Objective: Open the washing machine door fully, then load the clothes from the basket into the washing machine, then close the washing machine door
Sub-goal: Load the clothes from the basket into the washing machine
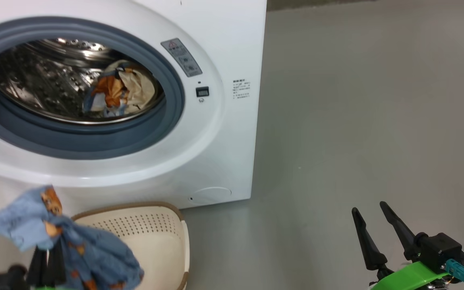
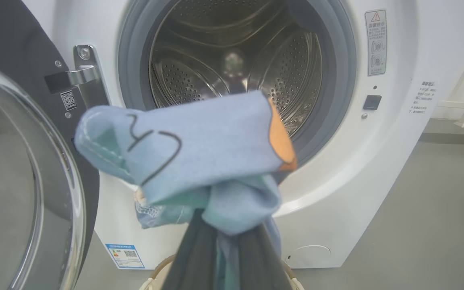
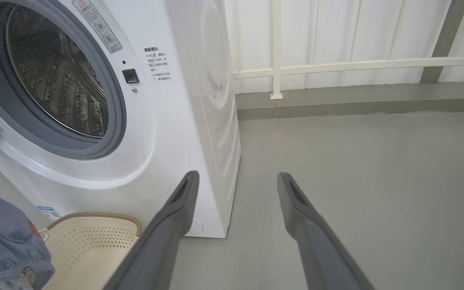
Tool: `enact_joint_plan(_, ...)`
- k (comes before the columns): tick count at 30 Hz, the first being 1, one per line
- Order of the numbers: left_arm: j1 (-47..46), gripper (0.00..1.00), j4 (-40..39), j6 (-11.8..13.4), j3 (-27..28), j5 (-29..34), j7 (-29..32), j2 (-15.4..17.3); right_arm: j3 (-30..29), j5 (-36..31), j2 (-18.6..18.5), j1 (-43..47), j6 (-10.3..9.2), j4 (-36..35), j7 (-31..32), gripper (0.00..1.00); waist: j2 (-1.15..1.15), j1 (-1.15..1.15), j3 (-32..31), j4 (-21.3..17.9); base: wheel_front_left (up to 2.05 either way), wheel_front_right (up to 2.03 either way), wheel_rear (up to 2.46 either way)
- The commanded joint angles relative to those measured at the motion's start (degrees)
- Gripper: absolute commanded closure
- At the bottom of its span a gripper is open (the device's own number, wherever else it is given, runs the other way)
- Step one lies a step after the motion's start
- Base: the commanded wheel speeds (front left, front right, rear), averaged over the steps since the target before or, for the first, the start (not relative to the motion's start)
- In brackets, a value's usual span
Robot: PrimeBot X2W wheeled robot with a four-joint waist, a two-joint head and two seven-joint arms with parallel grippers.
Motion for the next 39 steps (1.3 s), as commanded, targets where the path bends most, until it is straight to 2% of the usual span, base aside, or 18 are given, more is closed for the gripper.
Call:
enact_joint_plan(1,-4.0,1.00,-0.5,-0.4,2.1,0.6,-0.4,1.3,1.2,0.6,-0.2,-1.7,0.16,-1.6,-0.3,0.00,0.00,0.00,1.8,-0.5,0.00,0.00,0.00)
enact_joint_plan(6,-10.4,1.00,2.7,-1.4,1.0,1.8,-0.4,3.7,1.7,0.7,0.2,-3.1,0.16,-1.9,-0.3,0.00,0.00,0.00,4.8,-1.4,0.00,0.00,0.00)
enact_joint_plan(8,-15.5,1.00,6.3,-1.8,0.0,2.5,-0.4,5.5,2.1,0.5,0.2,-4.2,0.16,-1.8,-0.3,0.00,0.00,0.00,6.7,-2.4,0.00,0.00,0.00)
enact_joint_plan(18,-31.5,1.00,18.5,-2.4,-0.9,2.5,-0.3,11.0,2.9,0.9,1.3,-6.4,0.16,-2.0,-0.3,0.00,0.00,0.00,12.6,-6.0,0.00,0.00,0.00)
enact_joint_plan(25,-44.8,1.00,26.7,-2.7,-1.7,2.2,2.3,15.9,3.1,1.3,1.9,-8.5,0.16,-2.9,-0.3,0.00,0.00,0.00,19.3,-8.1,0.00,0.00,0.00)
enact_joint_plan(31,-55.5,1.00,32.9,-2.8,-2.2,0.9,4.8,17.4,3.1,1.6,2.6,-9.7,0.16,-3.5,-0.3,0.00,0.00,0.00,25.3,-9.2,0.00,0.00,0.00)
enact_joint_plan(39,-66.9,1.00,39.3,-3.1,-7.0,1.1,6.8,18.8,2.8,2.0,3.6,-11.1,0.16,-4.4,-0.3,0.00,0.00,0.00,33.1,-9.3,0.00,0.00,0.00)
